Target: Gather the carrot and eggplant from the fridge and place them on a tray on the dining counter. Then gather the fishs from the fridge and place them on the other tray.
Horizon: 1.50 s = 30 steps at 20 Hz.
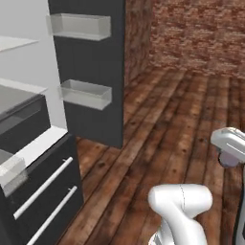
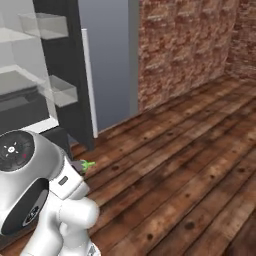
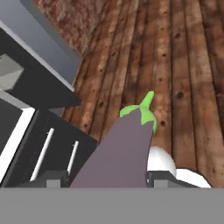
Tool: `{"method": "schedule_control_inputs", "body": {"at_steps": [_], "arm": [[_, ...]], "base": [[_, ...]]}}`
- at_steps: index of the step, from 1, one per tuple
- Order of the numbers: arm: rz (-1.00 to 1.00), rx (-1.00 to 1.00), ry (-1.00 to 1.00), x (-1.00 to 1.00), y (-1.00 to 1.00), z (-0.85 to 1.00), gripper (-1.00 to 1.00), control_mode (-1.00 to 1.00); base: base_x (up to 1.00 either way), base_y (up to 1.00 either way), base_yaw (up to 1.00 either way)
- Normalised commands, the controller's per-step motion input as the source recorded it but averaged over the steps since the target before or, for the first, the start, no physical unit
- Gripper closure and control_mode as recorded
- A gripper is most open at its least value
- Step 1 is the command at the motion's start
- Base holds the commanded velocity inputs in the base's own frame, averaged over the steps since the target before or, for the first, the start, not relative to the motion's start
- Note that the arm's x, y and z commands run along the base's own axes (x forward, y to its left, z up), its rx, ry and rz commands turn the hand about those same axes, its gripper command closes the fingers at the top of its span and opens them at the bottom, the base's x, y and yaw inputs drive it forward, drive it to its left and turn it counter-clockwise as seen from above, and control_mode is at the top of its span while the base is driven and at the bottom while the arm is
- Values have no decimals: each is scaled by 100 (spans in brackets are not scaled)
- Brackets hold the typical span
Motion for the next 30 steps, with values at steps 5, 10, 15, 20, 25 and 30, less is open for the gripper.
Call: {"method": "schedule_control_inputs", "body": {"at_steps": [5, 10, 15, 20, 25, 30], "arm": [[0, 0, 0, 0, 0, 0, 100, 100], [0, 0, 0, 0, 0, 0, 100, 100], [0, 0, 0, 0, 0, 0, 100, 100], [0, 0, 0, 0, 0, 0, 100, 100], [0, 0, 0, 0, 0, 0, 100, 100], [0, 0, 0, 0, 0, 0, 100, 100]], "base": [[15, 1, -59], [46, 9, -53], [88, 17, -38], [100, 4, -11], [100, -8, 0], [100, -5, 0]]}}
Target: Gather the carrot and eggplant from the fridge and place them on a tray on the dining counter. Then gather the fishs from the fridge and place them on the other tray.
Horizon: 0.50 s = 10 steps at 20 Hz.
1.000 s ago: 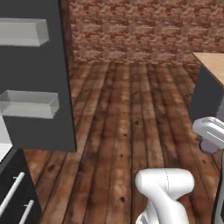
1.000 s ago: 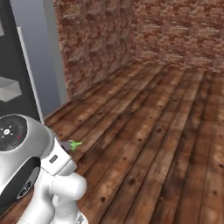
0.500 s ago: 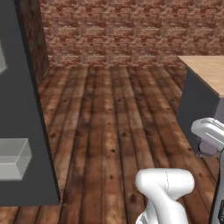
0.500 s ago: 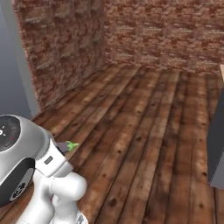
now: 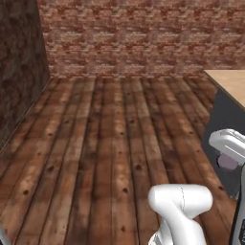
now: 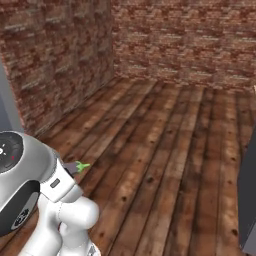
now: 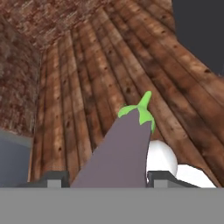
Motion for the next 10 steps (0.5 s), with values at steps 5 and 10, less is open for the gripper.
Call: {"method": "schedule_control_inputs", "body": {"at_steps": [5, 10], "arm": [[0, 0, 0, 0, 0, 0, 100, 100], [0, 0, 0, 0, 0, 0, 100, 100]], "base": [[100, 0, -1], [100, 3, -13]]}}
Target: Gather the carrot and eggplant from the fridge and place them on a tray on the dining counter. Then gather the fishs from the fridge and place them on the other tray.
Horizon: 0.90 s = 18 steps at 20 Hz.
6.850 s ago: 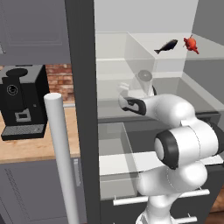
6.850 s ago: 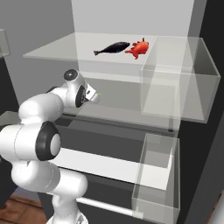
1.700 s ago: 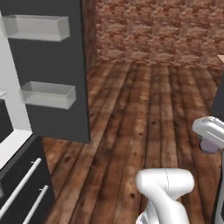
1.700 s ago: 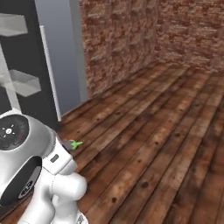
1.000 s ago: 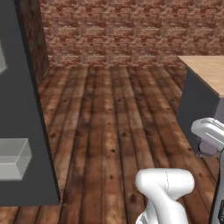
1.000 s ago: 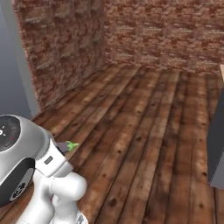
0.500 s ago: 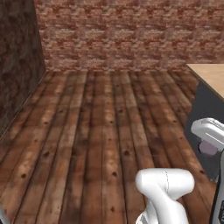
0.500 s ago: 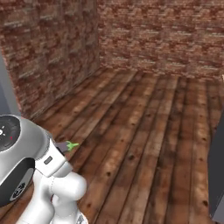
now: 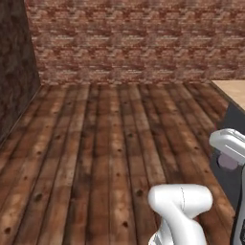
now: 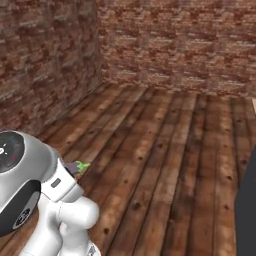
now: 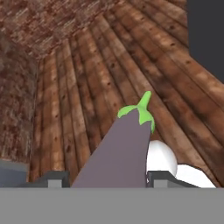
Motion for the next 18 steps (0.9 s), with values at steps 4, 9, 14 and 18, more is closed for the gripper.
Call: {"method": "schedule_control_inputs", "body": {"at_steps": [4, 9, 14, 18], "arm": [[0, 0, 0, 0, 0, 0, 100, 100], [0, 0, 0, 0, 0, 0, 100, 100], [0, 0, 0, 0, 0, 0, 100, 100], [0, 0, 0, 0, 0, 0, 100, 100]], "base": [[100, 14, -20], [100, 30, -35], [96, 50, -44], [89, 66, -45]]}}
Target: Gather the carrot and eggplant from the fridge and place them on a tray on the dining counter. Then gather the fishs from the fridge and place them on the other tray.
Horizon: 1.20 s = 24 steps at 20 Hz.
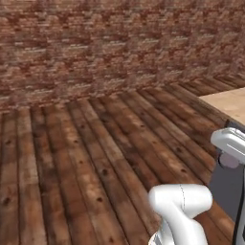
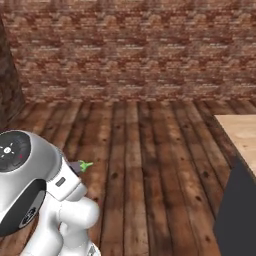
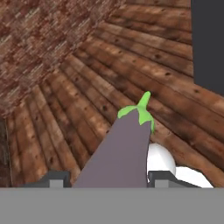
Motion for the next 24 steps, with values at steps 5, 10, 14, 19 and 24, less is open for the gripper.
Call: {"method": "schedule_control_inputs", "body": {"at_steps": [5, 10, 14, 19, 24], "arm": [[0, 0, 0, 0, 0, 0, 100, 100], [0, 0, 0, 0, 0, 0, 100, 100], [0, 0, 0, 0, 0, 0, 100, 100], [0, 0, 0, 0, 0, 0, 100, 100], [0, 0, 0, 0, 0, 0, 100, 100]], "base": [[87, 69, -45], [88, 71, -44], [91, 71, -44], [91, 69, -43], [90, 72, -43]]}}
